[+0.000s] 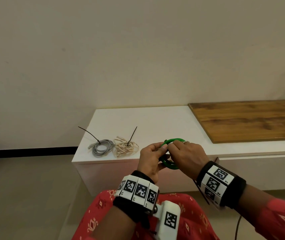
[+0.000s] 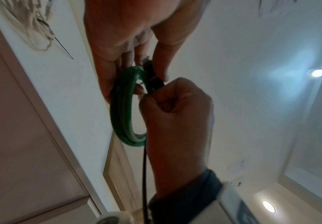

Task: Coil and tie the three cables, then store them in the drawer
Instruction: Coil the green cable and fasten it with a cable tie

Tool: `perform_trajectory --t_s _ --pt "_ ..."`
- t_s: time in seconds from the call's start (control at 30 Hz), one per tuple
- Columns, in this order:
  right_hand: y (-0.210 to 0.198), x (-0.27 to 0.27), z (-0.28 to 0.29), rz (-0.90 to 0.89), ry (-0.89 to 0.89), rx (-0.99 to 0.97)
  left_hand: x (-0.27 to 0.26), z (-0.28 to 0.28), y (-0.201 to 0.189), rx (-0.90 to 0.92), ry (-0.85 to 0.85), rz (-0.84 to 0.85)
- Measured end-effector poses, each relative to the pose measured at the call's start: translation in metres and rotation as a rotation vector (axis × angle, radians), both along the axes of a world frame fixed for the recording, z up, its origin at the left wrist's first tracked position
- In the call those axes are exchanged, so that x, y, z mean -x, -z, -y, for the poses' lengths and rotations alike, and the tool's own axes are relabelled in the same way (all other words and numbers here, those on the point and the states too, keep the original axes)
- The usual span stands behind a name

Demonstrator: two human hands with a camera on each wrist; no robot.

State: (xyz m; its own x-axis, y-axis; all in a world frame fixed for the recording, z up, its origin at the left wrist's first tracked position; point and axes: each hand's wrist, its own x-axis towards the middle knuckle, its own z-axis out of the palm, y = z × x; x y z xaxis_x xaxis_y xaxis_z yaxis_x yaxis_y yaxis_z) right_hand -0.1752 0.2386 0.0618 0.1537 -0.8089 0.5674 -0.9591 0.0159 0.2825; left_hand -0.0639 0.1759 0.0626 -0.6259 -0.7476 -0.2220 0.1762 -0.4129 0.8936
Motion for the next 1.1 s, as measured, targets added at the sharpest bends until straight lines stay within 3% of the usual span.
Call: perform_trajectory --t_s 0.4,0.6,0.67,0.77,0.97,1.1 --pt "-0.002 -0.007 -0.004 0.118 0.018 -0.023 -0.003 0.000 -0.001 0.044 0.017 0.003" --pt "-0.004 0.001 -0.006 0.555 -0.146 -0.254 -0.012 0.014 0.003 0.057 -0.048 0.058" --pt "-0.003 0.005 -0.006 0.629 -0.187 -0.315 -0.014 0.018 0.003 0.055 -0.056 0.064" --pt "-0.002 0.005 -0.007 0.701 -0.225 -0.260 -0.015 0.019 0.003 0.055 -0.049 0.069" --pt "-0.004 0.003 -0.010 1.016 -0.328 -0.128 -0.018 0.019 0.002 0.059 -0.036 0.083" --pt "-0.011 -0.005 -0.014 1.309 -0.389 -0.165 -0.021 0.018 0.002 0.075 -0.046 0.091"
